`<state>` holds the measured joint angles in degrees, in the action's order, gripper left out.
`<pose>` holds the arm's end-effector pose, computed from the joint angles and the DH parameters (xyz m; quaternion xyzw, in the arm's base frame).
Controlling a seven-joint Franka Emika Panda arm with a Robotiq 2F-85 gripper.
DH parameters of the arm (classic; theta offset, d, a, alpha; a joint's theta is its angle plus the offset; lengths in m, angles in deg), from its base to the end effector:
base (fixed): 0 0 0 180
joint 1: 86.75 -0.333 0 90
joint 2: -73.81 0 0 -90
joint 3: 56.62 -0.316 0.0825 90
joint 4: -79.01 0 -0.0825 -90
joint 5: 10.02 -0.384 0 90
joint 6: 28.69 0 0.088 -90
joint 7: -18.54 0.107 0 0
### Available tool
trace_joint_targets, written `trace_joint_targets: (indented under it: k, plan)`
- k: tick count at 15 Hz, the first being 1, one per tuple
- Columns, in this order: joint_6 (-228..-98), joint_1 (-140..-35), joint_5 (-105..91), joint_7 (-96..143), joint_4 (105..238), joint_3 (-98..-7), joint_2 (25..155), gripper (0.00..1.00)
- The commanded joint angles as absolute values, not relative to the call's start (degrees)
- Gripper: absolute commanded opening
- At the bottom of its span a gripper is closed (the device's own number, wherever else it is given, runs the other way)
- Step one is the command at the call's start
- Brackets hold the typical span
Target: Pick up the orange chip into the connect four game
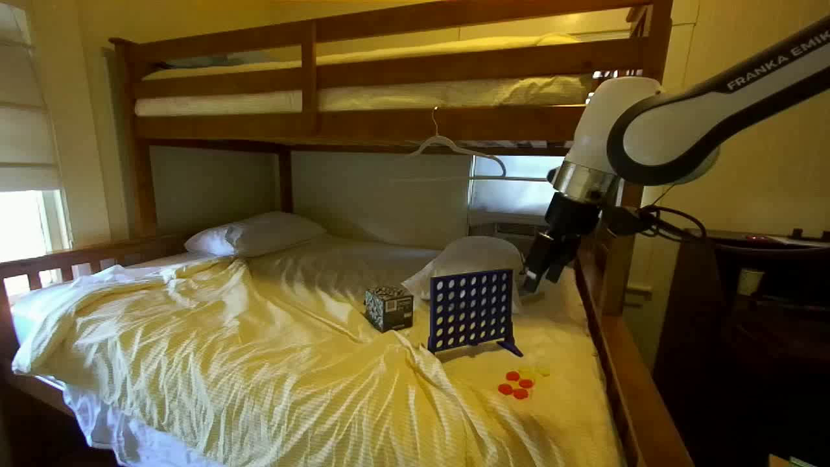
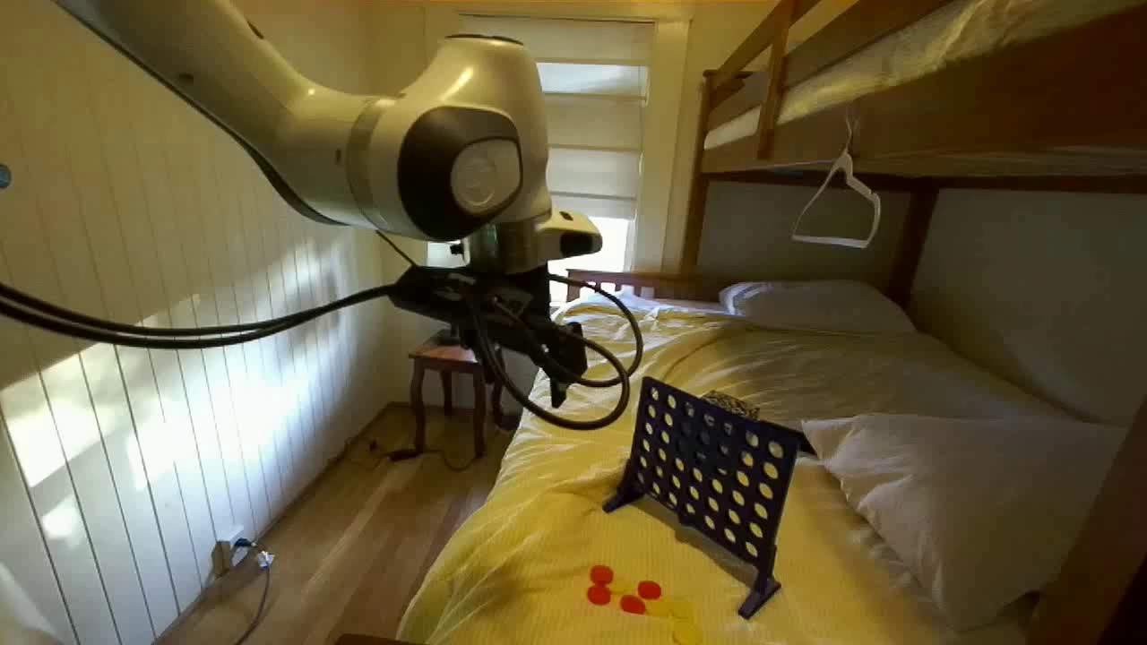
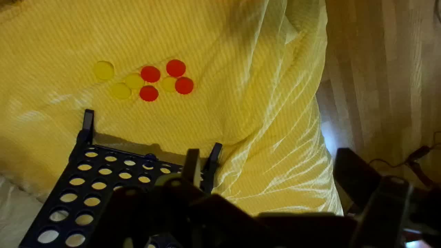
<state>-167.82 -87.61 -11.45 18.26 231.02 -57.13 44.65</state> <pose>0.3998 0.0096 0.4321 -0.9899 -0.0058 -0.1415 0.0085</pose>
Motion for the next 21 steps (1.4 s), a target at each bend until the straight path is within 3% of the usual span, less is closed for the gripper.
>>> trace_joint_targets:
  k: [1,6,13,21]
  plan:
    - [-167.63,-87.68,-11.39,18.31,230.92,-57.07,44.63,1.0]
    - [-167.63,-87.68,-11.39,18.31,230.92,-57.07,44.63,1.0]
    - [-169.85,-82.16,-10.22,19.07,227.76,-53.4,54.64,1.0]
    - [-184.31,-79.82,-0.29,18.84,225.72,-53.52,70.03,1.0]
